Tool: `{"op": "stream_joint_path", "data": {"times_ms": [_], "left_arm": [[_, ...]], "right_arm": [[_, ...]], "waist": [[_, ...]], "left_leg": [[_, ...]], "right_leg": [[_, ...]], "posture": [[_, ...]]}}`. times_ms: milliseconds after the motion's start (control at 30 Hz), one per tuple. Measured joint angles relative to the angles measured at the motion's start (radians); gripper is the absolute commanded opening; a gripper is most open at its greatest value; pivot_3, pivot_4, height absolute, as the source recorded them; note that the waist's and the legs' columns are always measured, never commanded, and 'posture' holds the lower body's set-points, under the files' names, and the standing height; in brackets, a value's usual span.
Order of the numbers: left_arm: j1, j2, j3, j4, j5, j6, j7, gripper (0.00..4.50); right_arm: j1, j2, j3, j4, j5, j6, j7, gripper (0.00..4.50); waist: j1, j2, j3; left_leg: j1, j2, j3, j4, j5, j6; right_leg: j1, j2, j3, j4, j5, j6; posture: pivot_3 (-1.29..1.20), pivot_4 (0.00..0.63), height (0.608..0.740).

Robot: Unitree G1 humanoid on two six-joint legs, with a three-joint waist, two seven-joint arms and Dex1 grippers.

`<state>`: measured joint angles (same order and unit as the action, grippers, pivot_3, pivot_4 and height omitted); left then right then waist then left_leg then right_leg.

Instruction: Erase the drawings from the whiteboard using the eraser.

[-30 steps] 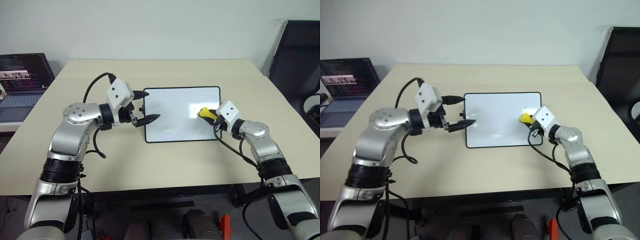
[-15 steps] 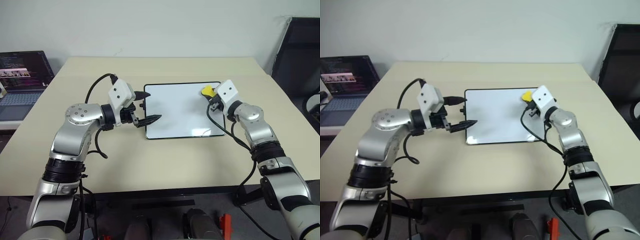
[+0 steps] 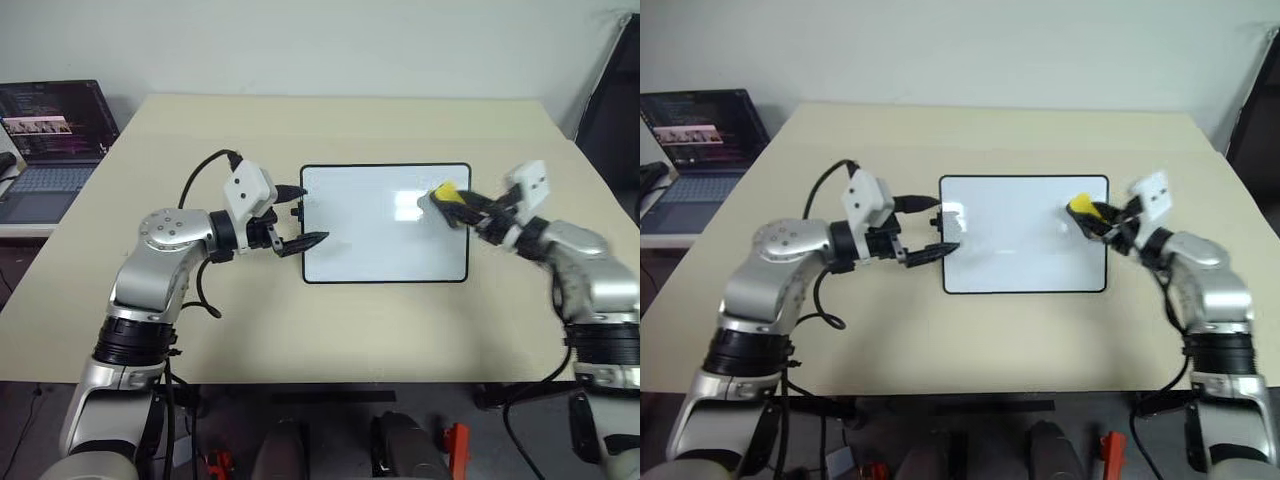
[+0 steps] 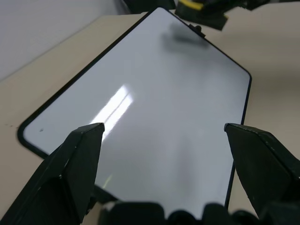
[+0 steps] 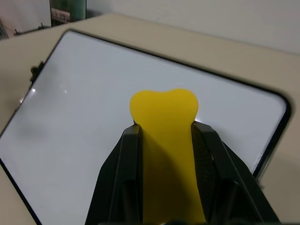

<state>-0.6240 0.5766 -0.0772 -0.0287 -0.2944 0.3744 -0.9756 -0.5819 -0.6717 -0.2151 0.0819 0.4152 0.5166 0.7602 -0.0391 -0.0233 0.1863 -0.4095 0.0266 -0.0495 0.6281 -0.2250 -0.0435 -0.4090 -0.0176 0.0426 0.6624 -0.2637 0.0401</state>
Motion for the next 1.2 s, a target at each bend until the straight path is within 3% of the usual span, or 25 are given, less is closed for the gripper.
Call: {"op": "stream_joint_path", "data": {"times_ms": [167, 267, 533, 867, 1200], "left_arm": [[-0.003, -0.086, -0.054, -0.001, -0.016, 0.012, -0.018, 4.5], [-0.004, -0.139, -0.103, -0.005, -0.019, 0.021, -0.032, 4.5], [-0.042, -0.277, -0.206, -0.01, -0.016, 0.05, -0.036, 4.5], [-0.046, -0.279, -0.211, -0.014, -0.017, 0.083, -0.036, 4.5], [-0.037, -0.249, -0.201, -0.014, -0.018, 0.095, -0.017, 4.5]], "right_arm": [[-0.017, -0.151, -0.088, 0.25, -0.105, 0.053, -0.18, 1.09], [-0.02, -0.173, -0.081, 0.394, -0.156, 0.089, -0.231, 1.08], [-0.067, -0.177, -0.029, 0.567, -0.204, 0.103, -0.204, 1.08], [-0.126, -0.179, 0.026, 0.682, -0.258, 0.078, -0.171, 1.08], [-0.15, -0.187, 0.039, 0.746, -0.275, 0.057, -0.135, 4.4]], "waist": [[0.014, 0.0, 0.0], [0.012, 0.0, 0.0], [-0.008, 0.001, 0.001], [-0.008, 0.002, 0.001], [-0.009, 0.002, 0.001]], "left_leg": [[-0.001, -0.002, 0.001, 0.0, 0.0, 0.0], [-0.001, -0.002, 0.002, 0.0, 0.0, 0.0], [0.002, -0.001, 0.004, 0.0, 0.0, 0.0], [0.002, -0.001, 0.004, 0.001, 0.0, 0.0], [0.003, -0.001, 0.004, 0.001, 0.0, 0.0]], "right_leg": [[0.0, -0.001, 0.0, -0.003, 0.0, 0.0], [0.0, -0.001, 0.002, -0.003, 0.0, 0.0], [0.0, 0.001, 0.004, 0.001, 0.0, 0.0], [0.001, 0.001, 0.004, 0.001, 0.0, 0.0], [0.002, 0.001, 0.004, 0.001, 0.0, 0.0]], "posture": [[0.0, 0.15, 0.74], [0.0, 0.15, 0.74], [0.0, 0.15, 0.74], [0.0, 0.15, 0.74], [0.0, 0.15, 0.74]]}}
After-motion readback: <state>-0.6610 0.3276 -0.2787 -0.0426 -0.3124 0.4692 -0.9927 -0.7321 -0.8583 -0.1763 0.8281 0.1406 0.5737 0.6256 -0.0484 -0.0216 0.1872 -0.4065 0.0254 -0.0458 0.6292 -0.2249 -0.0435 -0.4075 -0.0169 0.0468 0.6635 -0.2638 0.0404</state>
